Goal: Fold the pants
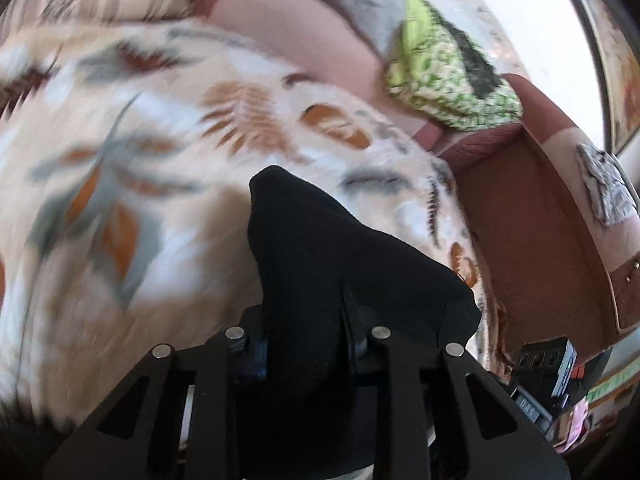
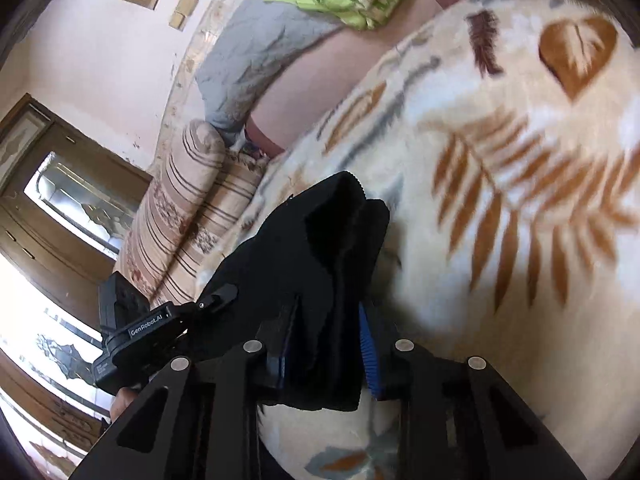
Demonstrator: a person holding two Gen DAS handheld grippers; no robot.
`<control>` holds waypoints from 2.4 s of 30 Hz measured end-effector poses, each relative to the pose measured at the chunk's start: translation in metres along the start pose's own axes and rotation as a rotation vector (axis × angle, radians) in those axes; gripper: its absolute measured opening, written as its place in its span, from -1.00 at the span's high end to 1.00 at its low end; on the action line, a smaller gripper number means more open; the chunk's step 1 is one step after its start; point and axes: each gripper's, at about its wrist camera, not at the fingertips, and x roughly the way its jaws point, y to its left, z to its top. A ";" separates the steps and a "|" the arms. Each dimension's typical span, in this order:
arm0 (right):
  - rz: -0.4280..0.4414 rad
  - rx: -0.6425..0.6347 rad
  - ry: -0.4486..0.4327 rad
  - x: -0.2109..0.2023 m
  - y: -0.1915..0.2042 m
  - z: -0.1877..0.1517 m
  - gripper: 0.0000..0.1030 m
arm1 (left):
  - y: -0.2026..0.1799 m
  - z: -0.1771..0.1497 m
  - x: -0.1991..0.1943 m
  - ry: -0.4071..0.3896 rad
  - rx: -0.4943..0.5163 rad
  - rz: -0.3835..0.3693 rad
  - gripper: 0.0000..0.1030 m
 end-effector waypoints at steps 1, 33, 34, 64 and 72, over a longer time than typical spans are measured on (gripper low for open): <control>0.004 -0.001 -0.004 -0.004 0.001 0.009 0.46 | -0.009 0.010 0.003 -0.001 0.014 -0.008 0.56; -0.353 -0.577 -0.169 0.001 0.031 0.054 0.46 | -0.059 0.049 0.084 -0.138 0.260 0.010 -0.06; -0.363 -0.600 -0.171 0.003 0.035 0.050 0.46 | -0.058 0.049 0.087 -0.123 0.251 0.011 -0.06; -0.410 -0.376 -0.004 0.092 -0.034 0.119 0.62 | -0.055 0.063 0.160 0.081 0.230 0.064 -0.14; -0.464 -0.484 -0.123 0.050 0.000 0.093 0.48 | -0.065 0.048 0.101 -0.053 0.249 -0.015 -0.15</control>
